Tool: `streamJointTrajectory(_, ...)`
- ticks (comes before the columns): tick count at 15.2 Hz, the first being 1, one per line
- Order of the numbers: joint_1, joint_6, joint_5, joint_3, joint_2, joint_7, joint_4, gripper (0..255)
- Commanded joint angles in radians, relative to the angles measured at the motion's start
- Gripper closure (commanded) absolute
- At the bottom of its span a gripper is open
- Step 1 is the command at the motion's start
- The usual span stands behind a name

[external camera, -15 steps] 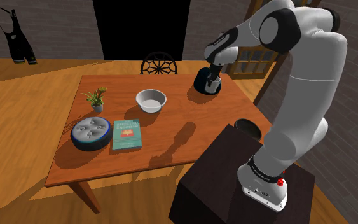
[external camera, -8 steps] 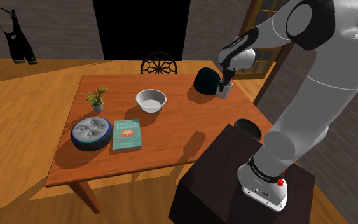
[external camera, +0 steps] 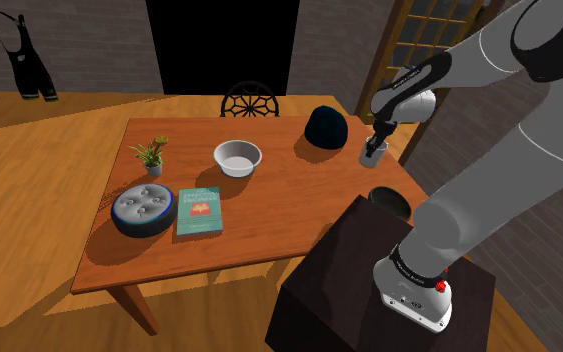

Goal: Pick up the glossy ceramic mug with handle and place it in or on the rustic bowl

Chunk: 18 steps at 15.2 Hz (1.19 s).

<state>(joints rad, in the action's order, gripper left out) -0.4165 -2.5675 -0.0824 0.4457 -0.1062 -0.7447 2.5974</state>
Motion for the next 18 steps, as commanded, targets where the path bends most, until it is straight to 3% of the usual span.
streamJointTrajectory(1, -0.029, 0.0, -0.043, 0.018, -0.055, -0.011, 0.051, 255)
streamJointTrajectory(6, -0.137, 0.02, -0.17, 0.059, -0.215, -0.044, 0.18, 255)
streamJointTrajectory(11, -0.284, 0.075, -0.294, 0.108, -0.38, -0.119, 0.287, 255)
streamJointTrajectory(18, -0.257, -0.079, -0.283, 0.151, -0.25, -0.135, 0.312, 255)
